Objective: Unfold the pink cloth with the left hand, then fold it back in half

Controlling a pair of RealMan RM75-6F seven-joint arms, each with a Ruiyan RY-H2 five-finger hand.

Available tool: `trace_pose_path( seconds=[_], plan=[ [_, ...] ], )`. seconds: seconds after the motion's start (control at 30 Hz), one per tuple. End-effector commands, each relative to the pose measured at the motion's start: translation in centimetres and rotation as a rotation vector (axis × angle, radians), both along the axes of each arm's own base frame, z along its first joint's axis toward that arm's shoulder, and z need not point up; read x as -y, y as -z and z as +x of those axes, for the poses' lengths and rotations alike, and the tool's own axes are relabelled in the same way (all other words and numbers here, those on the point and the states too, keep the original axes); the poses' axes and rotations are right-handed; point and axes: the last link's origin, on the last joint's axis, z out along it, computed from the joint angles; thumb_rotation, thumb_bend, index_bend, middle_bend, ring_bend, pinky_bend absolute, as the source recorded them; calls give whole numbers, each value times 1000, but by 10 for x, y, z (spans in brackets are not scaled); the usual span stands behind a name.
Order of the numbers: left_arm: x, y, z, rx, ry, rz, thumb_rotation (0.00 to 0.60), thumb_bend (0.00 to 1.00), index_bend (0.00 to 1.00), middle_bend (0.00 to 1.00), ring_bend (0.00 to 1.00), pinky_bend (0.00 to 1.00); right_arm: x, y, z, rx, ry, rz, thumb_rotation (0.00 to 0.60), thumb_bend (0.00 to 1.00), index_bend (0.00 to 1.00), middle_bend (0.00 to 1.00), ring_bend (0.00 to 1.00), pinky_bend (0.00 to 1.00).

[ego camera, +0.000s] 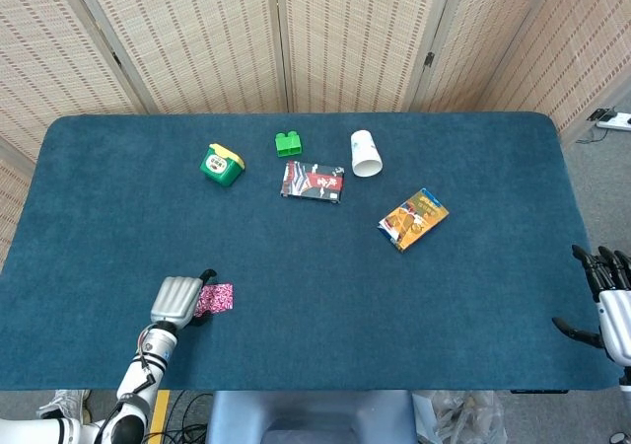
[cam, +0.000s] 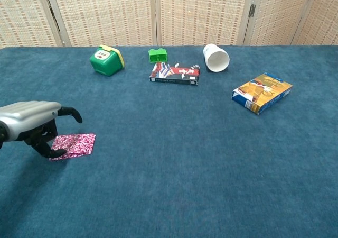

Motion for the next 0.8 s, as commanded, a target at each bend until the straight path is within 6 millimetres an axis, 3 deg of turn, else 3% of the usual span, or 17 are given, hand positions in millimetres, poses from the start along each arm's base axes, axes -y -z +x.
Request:
trace_pose_path(
  seconds=[0.03, 0.2, 0.33, 0.4, 0.57, 0.63, 0.8],
  plan=[
    [-8, -15, 2, 35, 11, 64, 600, 347, 219, 977, 963, 1000, 0, -1, 0, -2, 0, -2, 600, 0, 47, 199, 15, 0],
    [-25, -47, -7, 60, 4, 192, 600, 346, 236, 939, 906, 999, 0, -2, 0, -7, 4, -1, 600, 0, 46, 199, 15, 1],
    [-33, -72, -24, 71, -22, 262, 600, 346, 263, 814, 745, 952, 2, -1, 1, -14, 5, 8, 600, 0, 46, 199, 15, 21],
    [-33, -85, -34, 71, -27, 293, 600, 346, 275, 751, 669, 883, 3, 0, 1, -14, 3, 12, 600, 0, 46, 199, 15, 21],
    [-24, -106, -60, 64, -12, 361, 600, 346, 280, 517, 375, 573, 6, 3, 0, 0, 3, 21, 600, 0, 47, 199, 15, 21],
    [-19, -113, -68, 59, -10, 383, 600, 346, 281, 488, 354, 515, 8, 5, -1, 2, 4, 28, 600, 0, 47, 199, 14, 21],
    [3, -129, -80, 64, 6, 442, 600, 346, 281, 474, 352, 483, 10, 7, 0, 1, 2, 30, 600, 0, 47, 198, 15, 36]
  ],
)
